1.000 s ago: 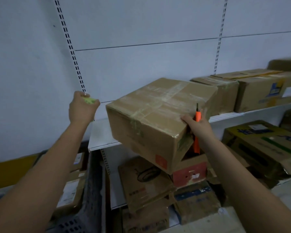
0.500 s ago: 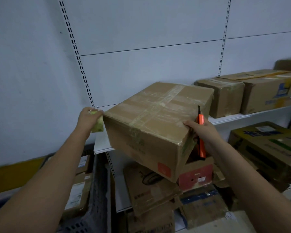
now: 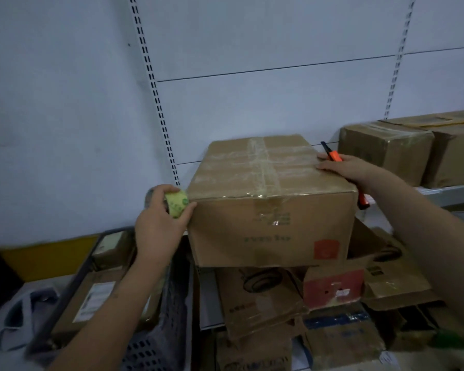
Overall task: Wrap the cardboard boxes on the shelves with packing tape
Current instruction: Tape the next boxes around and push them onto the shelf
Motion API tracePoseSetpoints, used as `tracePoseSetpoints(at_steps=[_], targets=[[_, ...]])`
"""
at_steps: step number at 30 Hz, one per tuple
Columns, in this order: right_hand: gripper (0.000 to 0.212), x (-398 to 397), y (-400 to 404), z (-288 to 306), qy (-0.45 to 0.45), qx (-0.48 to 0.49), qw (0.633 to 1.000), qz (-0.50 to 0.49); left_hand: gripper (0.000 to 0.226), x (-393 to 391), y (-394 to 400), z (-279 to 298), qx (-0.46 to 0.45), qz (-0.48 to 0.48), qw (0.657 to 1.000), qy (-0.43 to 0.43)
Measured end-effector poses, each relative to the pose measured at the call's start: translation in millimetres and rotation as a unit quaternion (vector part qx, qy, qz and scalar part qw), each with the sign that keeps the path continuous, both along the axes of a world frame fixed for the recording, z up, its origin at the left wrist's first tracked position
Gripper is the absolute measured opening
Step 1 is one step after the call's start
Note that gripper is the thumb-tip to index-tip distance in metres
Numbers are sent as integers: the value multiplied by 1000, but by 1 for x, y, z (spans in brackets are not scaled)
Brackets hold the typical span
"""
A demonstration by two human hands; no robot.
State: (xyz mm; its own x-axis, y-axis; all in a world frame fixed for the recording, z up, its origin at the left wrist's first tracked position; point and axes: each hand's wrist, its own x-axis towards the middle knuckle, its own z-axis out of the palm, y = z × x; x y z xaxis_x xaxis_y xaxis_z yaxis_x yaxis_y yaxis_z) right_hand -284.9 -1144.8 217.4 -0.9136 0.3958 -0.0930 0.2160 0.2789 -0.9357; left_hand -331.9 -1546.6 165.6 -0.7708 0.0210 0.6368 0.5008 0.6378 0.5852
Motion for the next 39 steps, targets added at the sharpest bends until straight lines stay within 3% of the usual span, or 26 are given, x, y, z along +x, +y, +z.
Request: tracePoseSetpoints(at_steps=[2, 4, 6, 8, 9, 12, 16, 21, 23, 25, 28, 30, 33, 37, 39], targets=[[93, -12, 18, 5, -22, 63, 998, -3, 40, -4, 10, 5, -15, -15, 1000, -9], [70, -17, 27, 14, -27, 176, 984, -24, 41, -6, 18, 17, -55, -36, 998, -21], [44, -18, 28, 28, -5, 322, 944, -78, 38, -5, 20, 32, -78, -53, 995, -28], [39, -9, 13, 40, 65, 391, 910, -122, 33, -2, 20, 50, -21, -93, 994, -47], [40, -1, -1, 46, 107, 367, 916, -119, 31, 2, 20, 60, 17, -121, 991, -58], [33, 35, -68, 64, 221, 156, 963, -10, 28, 20, 31, 94, 44, -209, 974, -80], [32, 64, -146, 74, 251, 89, 958, 110, 29, 51, 60, 126, -9, -315, 944, -95], [14, 73, -162, 58, 278, 33, 960, 11, 35, 67, 81, 129, -97, -356, 924, -95], [19, 76, -160, 53, 276, 43, 960, -16, 53, 68, 79, 127, -114, -365, 917, -115], [19, 80, -159, 48, 266, 43, 963, -29, 84, 70, 77, 128, -138, -369, 907, -145], [19, 87, -150, 37, 236, 6, 970, -55, 96, 75, 73, 133, -181, -393, 887, -161], [20, 97, -121, 30, 232, -40, 966, -110, 88, 69, 55, 135, -243, -359, 894, -117], [16, 124, -58, 15, 238, -115, 942, -209, 76, 50, 4, 128, -306, -223, 920, -100], [9, 140, -16, -1, 212, -122, 948, -205, 75, 34, -16, 110, -385, -132, 912, -56], [18, 138, -11, -5, 207, -117, 947, -215, 75, 30, -9, 101, -400, -113, 909, -27]])
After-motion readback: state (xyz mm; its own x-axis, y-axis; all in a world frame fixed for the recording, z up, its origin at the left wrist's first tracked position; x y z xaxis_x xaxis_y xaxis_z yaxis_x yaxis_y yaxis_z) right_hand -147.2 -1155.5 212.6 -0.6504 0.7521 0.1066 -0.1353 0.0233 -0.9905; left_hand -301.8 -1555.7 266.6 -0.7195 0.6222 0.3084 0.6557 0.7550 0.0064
